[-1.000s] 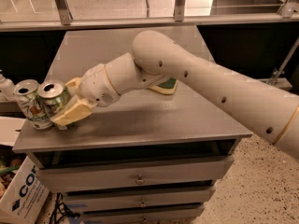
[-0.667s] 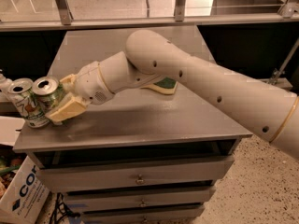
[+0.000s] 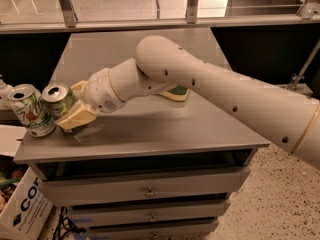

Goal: Move green can near 7up can

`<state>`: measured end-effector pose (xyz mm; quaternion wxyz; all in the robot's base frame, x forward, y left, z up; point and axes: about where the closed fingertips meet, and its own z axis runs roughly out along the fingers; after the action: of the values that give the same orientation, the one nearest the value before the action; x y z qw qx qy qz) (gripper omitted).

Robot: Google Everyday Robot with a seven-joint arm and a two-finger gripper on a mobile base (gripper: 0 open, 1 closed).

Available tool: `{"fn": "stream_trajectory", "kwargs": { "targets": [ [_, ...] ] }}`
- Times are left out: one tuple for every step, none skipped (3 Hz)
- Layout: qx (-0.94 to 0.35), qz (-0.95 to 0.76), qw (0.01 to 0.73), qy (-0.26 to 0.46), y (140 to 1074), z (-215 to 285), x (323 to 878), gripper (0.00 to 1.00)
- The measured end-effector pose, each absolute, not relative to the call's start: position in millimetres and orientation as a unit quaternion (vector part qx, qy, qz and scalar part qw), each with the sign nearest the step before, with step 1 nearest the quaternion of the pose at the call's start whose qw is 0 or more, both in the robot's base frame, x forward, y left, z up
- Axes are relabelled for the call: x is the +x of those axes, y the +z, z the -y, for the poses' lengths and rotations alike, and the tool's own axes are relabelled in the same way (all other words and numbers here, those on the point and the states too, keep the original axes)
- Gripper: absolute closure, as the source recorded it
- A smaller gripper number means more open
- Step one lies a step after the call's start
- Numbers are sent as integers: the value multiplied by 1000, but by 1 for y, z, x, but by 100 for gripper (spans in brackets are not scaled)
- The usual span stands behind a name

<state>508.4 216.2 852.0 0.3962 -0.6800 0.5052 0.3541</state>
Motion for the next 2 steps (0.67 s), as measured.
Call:
{"fn": "stream_trajectory", "kwargs": {
  "targets": [
    [-680,-509,391,355,850,-216,508,100],
    [-680,-509,391,355,853,-216,508,82]
  ]
}}
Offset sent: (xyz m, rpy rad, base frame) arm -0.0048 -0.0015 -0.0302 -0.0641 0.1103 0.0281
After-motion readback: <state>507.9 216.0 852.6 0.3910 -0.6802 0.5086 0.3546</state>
